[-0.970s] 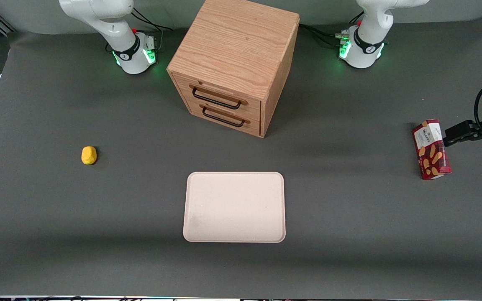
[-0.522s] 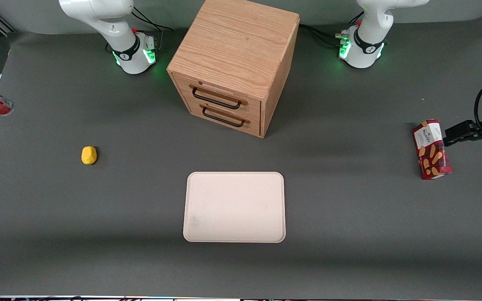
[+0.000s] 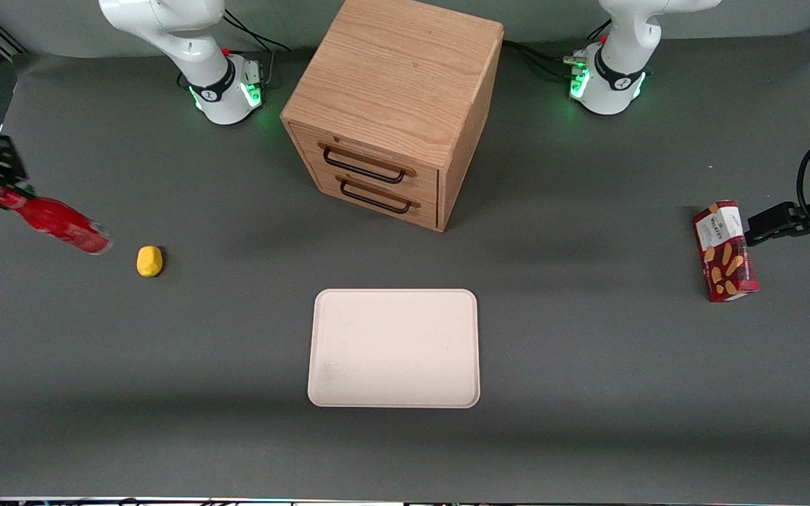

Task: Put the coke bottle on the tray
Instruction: 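Carry the bottle with the right gripper over to the white tray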

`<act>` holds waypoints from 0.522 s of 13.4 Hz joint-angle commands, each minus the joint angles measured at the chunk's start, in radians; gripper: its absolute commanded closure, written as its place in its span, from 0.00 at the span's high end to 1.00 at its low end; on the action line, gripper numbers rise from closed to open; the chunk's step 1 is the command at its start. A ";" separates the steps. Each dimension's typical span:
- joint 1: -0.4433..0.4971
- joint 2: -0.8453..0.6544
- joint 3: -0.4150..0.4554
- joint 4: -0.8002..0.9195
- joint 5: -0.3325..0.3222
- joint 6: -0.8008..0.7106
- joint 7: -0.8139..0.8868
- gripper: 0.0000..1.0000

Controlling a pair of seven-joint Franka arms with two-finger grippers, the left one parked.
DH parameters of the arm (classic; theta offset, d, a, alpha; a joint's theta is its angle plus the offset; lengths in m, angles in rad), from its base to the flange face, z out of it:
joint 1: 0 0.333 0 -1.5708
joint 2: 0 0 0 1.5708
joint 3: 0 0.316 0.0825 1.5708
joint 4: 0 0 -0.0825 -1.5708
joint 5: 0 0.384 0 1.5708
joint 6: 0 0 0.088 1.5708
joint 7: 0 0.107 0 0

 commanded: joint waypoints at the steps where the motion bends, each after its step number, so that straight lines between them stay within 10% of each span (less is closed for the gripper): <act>1: -0.010 0.129 0.120 0.173 0.016 -0.046 0.147 0.00; 7: 0.159 0.350 0.210 0.349 -0.020 -0.021 0.514 0.00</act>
